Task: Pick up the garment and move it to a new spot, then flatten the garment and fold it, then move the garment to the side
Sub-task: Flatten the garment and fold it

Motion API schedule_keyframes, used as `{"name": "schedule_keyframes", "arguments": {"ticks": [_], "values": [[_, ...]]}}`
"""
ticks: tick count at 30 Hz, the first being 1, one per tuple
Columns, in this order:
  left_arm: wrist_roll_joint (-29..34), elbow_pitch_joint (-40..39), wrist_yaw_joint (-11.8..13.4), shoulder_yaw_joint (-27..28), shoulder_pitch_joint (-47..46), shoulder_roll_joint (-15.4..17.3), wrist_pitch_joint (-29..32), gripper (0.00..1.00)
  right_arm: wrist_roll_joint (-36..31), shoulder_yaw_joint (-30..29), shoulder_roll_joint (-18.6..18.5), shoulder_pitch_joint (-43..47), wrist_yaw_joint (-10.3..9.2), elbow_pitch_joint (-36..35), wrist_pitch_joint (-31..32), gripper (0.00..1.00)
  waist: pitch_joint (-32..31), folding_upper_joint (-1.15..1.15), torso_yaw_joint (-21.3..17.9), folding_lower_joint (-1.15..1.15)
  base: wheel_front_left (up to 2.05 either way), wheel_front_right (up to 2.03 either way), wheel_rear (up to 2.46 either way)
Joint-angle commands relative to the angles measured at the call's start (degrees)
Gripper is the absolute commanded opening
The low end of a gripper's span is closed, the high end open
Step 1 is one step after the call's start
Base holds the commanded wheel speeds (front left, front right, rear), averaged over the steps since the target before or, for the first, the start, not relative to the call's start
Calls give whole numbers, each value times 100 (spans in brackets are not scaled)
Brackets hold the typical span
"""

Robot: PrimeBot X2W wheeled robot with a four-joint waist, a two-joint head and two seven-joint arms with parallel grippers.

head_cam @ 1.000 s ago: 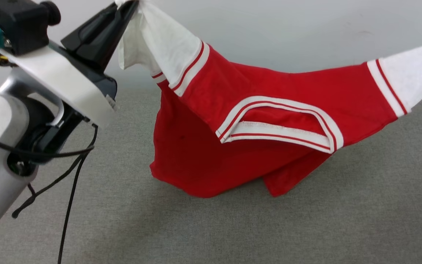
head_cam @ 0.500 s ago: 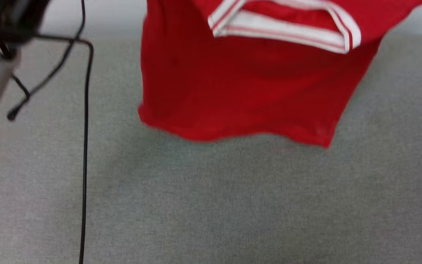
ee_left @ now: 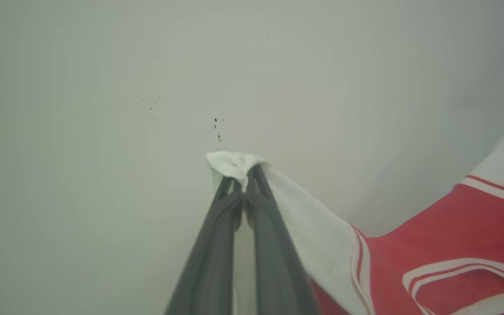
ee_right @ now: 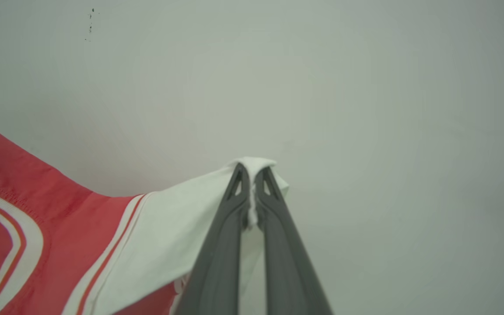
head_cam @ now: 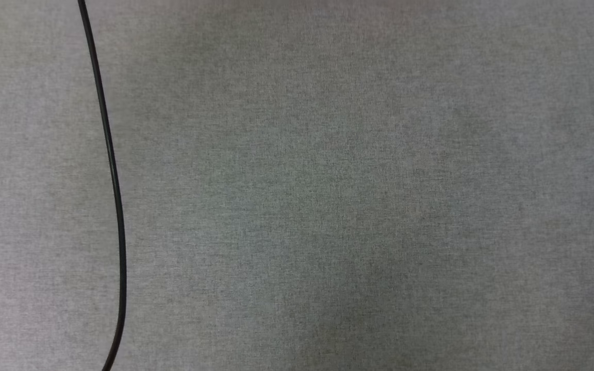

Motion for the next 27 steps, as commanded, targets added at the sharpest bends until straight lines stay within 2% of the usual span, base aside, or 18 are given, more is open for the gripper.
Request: {"name": "schedule_keyframes", "arguments": {"ticks": [1,7,14,20,27], "values": [[11,89,-33,5,-103,-15,-56,0,-37,48,55,-100,-7,91,-54,0,85,0,-14,-2,0,0,0],[-80,729,-194,-24,-159,-151,-261,0,-40,432,160,-465,-7,713,-381,0,330,0,7,-2,0,0,0],[-202,989,-318,-105,335,-179,-710,0,236,823,341,-74,-7,1227,-850,0,450,0,-3,-2,0,0,0],[-187,849,-334,-267,1316,-115,-1064,0,558,1161,599,719,-7,1487,-1369,0,195,0,11,-2,0,0,0],[-219,206,-85,-249,2920,134,-1217,0,933,1432,636,1869,-7,1379,-1977,0,-335,0,41,-2,0,0,0]]}}
